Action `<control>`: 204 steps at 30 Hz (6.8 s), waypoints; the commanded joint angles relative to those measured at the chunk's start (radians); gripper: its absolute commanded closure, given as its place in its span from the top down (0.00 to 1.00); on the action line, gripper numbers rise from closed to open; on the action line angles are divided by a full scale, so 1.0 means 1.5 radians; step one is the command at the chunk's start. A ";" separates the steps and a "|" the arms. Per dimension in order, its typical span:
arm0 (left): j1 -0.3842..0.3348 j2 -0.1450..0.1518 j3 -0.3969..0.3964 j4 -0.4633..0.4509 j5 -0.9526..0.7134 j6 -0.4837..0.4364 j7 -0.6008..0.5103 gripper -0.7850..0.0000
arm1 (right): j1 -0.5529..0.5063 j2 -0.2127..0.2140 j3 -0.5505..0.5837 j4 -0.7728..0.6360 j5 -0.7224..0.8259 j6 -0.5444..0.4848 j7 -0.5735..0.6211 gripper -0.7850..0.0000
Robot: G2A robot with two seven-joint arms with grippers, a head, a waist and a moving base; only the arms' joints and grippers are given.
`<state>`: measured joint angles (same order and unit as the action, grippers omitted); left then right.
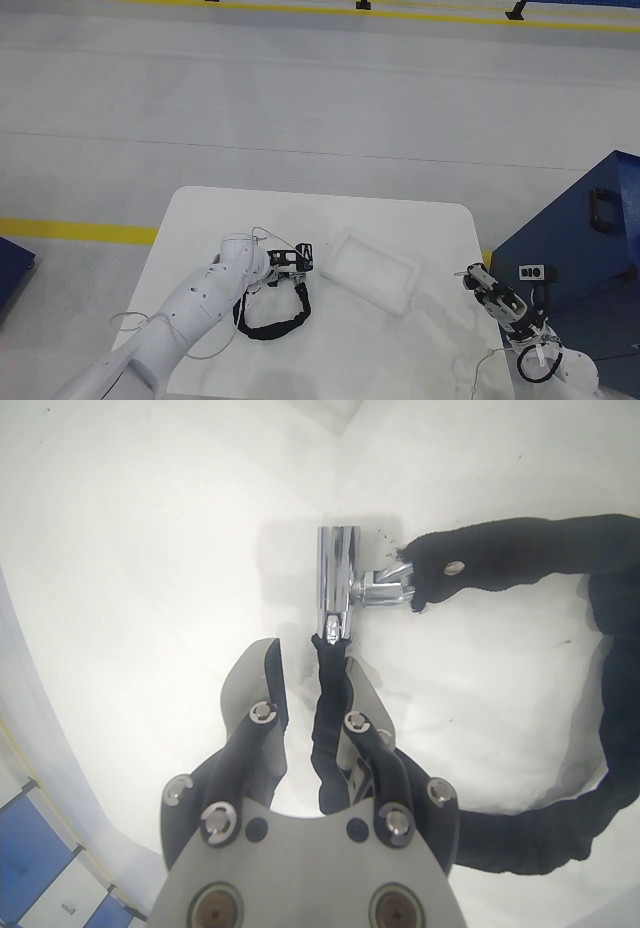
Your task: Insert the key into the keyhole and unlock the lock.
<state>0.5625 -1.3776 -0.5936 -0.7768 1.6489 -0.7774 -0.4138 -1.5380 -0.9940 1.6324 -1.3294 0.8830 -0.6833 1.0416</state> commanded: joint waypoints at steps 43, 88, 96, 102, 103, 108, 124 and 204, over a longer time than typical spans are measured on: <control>0.218 0.123 -0.192 -0.324 0.236 0.178 0.248 0.00 | 0.000 0.000 0.000 0.000 0.000 0.000 0.000 0.00; 0.274 0.195 -0.265 -0.348 0.239 0.093 1.057 0.00 | 0.000 0.000 0.000 0.000 0.000 0.000 0.000 0.00; 0.274 0.195 -0.265 -0.348 0.239 0.093 1.057 0.00 | 0.000 0.000 0.000 0.000 0.000 0.000 0.000 0.00; 0.291 0.192 -0.258 -0.353 0.201 0.088 1.055 0.00 | 0.000 0.000 0.000 0.000 0.000 0.000 0.000 0.00; 0.296 0.190 -0.254 -0.353 0.175 0.083 1.054 0.00 | 0.000 0.000 0.000 0.000 0.000 0.000 0.000 0.00; 0.302 0.180 -0.214 -0.336 0.034 0.068 1.039 0.00 | 0.000 0.000 0.000 0.000 0.000 0.000 0.000 0.00; 0.303 0.165 -0.125 -0.317 -0.296 -0.028 0.943 0.00 | 0.000 0.000 0.000 0.000 0.000 0.000 0.000 0.00; 0.486 0.128 -0.164 -0.488 -1.312 0.105 0.307 0.00 | 0.000 0.000 0.000 0.000 0.000 0.000 0.000 0.00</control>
<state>1.2855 -1.1845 -0.8374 -1.4996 -0.2985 -0.6375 0.0527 -1.5380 -0.9940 1.6324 -1.3294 0.8830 -0.6833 1.0416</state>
